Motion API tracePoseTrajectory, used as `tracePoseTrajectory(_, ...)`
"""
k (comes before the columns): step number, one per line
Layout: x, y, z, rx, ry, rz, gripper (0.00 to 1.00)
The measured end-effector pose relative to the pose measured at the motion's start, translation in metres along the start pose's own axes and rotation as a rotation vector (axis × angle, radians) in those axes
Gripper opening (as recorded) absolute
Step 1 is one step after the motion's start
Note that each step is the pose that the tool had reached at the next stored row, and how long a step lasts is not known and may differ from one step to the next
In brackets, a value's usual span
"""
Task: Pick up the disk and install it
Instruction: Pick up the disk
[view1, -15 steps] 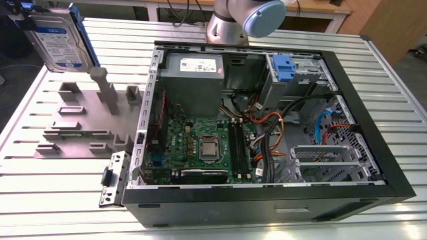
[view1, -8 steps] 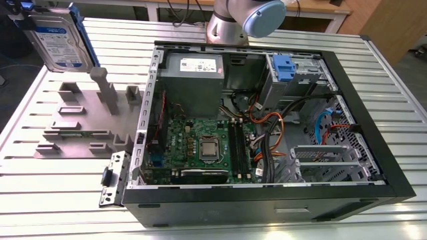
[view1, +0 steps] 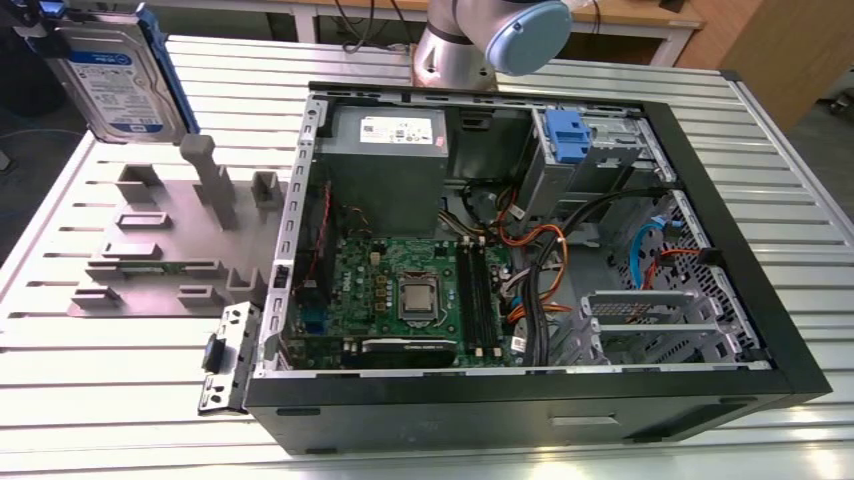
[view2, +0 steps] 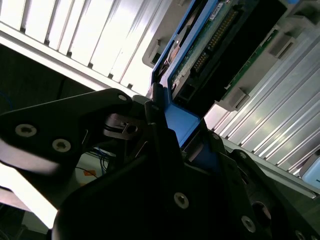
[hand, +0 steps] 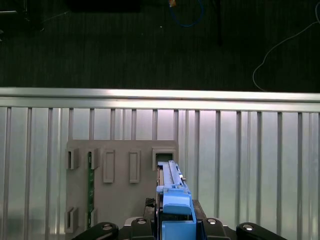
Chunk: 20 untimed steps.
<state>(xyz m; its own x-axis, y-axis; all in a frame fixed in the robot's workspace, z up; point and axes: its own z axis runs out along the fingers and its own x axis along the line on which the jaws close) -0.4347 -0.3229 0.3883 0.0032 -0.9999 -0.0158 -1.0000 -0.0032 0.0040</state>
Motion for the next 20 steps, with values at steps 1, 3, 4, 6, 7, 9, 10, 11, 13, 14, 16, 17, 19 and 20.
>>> tracePoseTrajectory(1,0.0000,0.0000,-0.0004,0.0000,0.0000,0.000,0.36)
tracePoseTrajectory(3,0.0000,0.0000,-0.0014,0.0000,0.0000,0.000,0.36)
tracePoseTrajectory(4,0.0000,0.0000,-0.0019,-0.0001,0.0000,0.000,0.36)
tracePoseTrajectory(6,0.0000,0.0000,-0.0028,0.0000,0.0000,0.000,0.36)
tracePoseTrajectory(7,0.0000,0.0000,-0.0029,0.0001,0.0000,0.000,0.36)
tracePoseTrajectory(9,-0.0001,0.0000,-0.0039,0.0000,0.0000,0.000,0.36)
tracePoseTrajectory(10,-0.0001,0.0000,-0.0040,-0.0001,0.0000,0.000,0.36)
tracePoseTrajectory(11,-0.0001,0.0000,-0.0041,-0.0001,0.0000,0.000,0.36)
tracePoseTrajectory(13,-0.0001,0.0000,-0.0047,-0.0002,0.0001,0.000,0.36)
tracePoseTrajectory(14,-0.0001,0.0000,-0.0050,0.0000,0.0000,0.000,0.36)
tracePoseTrajectory(16,-0.0001,0.0000,-0.0056,-0.0001,0.0000,0.000,0.36)
tracePoseTrajectory(17,-0.0001,0.0000,-0.0059,0.0000,0.0000,0.000,0.36)
tracePoseTrajectory(19,-0.0001,0.0000,-0.0066,-0.0001,0.0000,0.000,0.36)
tracePoseTrajectory(20,-0.0001,0.0000,-0.0068,0.0001,0.0000,0.000,0.36)
